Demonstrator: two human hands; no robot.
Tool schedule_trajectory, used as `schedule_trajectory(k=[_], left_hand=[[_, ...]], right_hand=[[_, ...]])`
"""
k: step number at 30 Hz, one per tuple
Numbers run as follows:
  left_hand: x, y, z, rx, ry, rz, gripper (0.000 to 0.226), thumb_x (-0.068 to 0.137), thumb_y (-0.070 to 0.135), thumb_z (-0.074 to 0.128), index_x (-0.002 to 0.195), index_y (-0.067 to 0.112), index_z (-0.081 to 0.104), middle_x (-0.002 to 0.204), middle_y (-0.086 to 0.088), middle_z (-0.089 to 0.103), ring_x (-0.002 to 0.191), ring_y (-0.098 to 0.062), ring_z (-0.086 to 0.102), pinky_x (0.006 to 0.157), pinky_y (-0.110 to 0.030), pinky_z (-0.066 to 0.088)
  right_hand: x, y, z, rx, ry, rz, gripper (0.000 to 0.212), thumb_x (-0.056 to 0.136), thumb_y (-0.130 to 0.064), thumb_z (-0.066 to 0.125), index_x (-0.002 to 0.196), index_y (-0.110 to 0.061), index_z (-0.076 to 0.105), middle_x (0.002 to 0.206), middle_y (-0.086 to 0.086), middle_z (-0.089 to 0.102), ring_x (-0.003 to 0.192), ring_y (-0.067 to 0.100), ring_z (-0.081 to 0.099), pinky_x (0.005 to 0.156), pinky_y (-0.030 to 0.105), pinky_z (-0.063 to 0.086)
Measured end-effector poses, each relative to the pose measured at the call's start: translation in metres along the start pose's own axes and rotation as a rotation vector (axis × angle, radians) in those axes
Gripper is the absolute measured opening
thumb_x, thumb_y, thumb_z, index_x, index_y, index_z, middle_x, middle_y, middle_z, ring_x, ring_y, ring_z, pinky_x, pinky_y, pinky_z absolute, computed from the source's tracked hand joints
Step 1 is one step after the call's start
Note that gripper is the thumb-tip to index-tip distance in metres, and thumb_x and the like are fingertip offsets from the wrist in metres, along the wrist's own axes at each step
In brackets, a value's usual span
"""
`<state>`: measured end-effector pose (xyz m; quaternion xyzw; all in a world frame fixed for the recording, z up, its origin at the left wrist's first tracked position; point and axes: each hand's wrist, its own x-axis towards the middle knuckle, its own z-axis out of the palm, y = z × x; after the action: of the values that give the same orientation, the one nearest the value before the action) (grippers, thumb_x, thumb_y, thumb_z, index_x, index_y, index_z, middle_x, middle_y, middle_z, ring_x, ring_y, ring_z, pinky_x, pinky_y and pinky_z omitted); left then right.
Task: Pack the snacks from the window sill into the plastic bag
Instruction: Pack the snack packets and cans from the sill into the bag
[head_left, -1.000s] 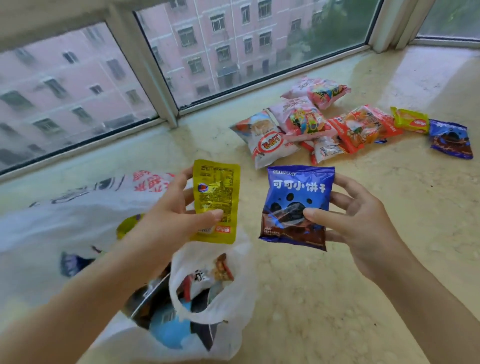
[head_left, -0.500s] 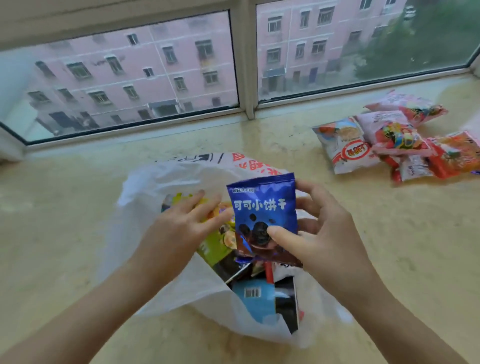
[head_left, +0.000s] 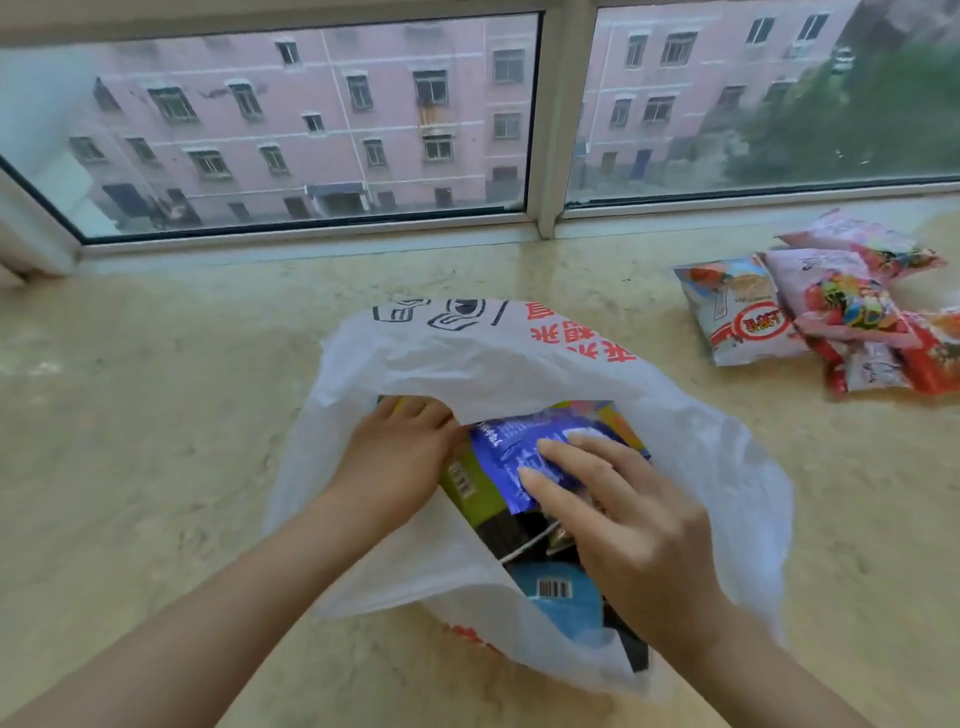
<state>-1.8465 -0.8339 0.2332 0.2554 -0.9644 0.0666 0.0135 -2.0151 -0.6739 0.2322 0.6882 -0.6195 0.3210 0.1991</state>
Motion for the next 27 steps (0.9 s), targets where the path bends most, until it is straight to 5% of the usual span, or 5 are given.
schedule_trajectory(k=[5, 9, 16, 20, 27], left_hand=[[0.001, 0.000, -0.022, -0.049, -0.099, -0.121, 0.017, 0.066, 0.008, 0.072, 0.056, 0.015, 0.061, 0.059, -0.004, 0.059, 0.058, -0.030, 0.059, 0.059, -0.029, 0.042], [-0.005, 0.015, -0.020, -0.032, 0.044, 0.003, 0.009, 0.063, 0.010, 0.075, 0.070, 0.010, 0.070, 0.067, -0.009, 0.064, 0.065, -0.031, 0.061, 0.065, -0.036, 0.052], [-0.010, 0.054, -0.037, -0.074, 0.205, 0.133, 0.037, 0.091, 0.034, 0.052, 0.119, 0.015, 0.067, 0.105, -0.006, 0.071, 0.086, -0.025, 0.068, 0.062, -0.034, 0.053], [0.001, 0.077, -0.062, -0.139, 0.379, 0.222, 0.027, 0.092, 0.031, 0.055, 0.107, 0.018, 0.073, 0.094, 0.005, 0.072, 0.078, -0.014, 0.068, 0.048, -0.028, 0.048], [0.062, 0.130, -0.086, -0.163, 0.462, 0.268, 0.033, 0.092, 0.030, 0.057, 0.120, 0.016, 0.067, 0.117, 0.001, 0.068, 0.108, -0.019, 0.064, 0.075, -0.035, 0.054]], right_hand=[[-0.012, 0.022, 0.020, -0.132, -0.217, 0.051, 0.030, 0.083, -0.006, 0.056, 0.101, -0.019, 0.075, 0.120, 0.008, 0.067, 0.110, 0.030, 0.063, 0.079, 0.040, 0.056], [-0.013, 0.019, 0.022, -0.075, -0.335, 0.137, 0.036, 0.081, -0.015, 0.065, 0.117, -0.017, 0.067, 0.130, 0.008, 0.060, 0.121, 0.031, 0.055, 0.092, 0.047, 0.051], [-0.017, 0.010, -0.017, -0.008, -0.228, 0.157, 0.043, 0.078, -0.011, 0.066, 0.121, -0.013, 0.066, 0.129, 0.008, 0.061, 0.117, 0.026, 0.059, 0.090, 0.043, 0.053], [-0.016, 0.020, -0.053, -0.007, -0.139, 0.166, 0.039, 0.080, -0.010, 0.068, 0.119, -0.014, 0.068, 0.126, 0.006, 0.063, 0.116, 0.024, 0.060, 0.091, 0.038, 0.052], [-0.029, 0.078, -0.102, -0.113, -0.096, 0.289, 0.032, 0.088, -0.020, 0.059, 0.118, -0.013, 0.067, 0.125, 0.005, 0.063, 0.115, 0.024, 0.059, 0.092, 0.037, 0.049]])
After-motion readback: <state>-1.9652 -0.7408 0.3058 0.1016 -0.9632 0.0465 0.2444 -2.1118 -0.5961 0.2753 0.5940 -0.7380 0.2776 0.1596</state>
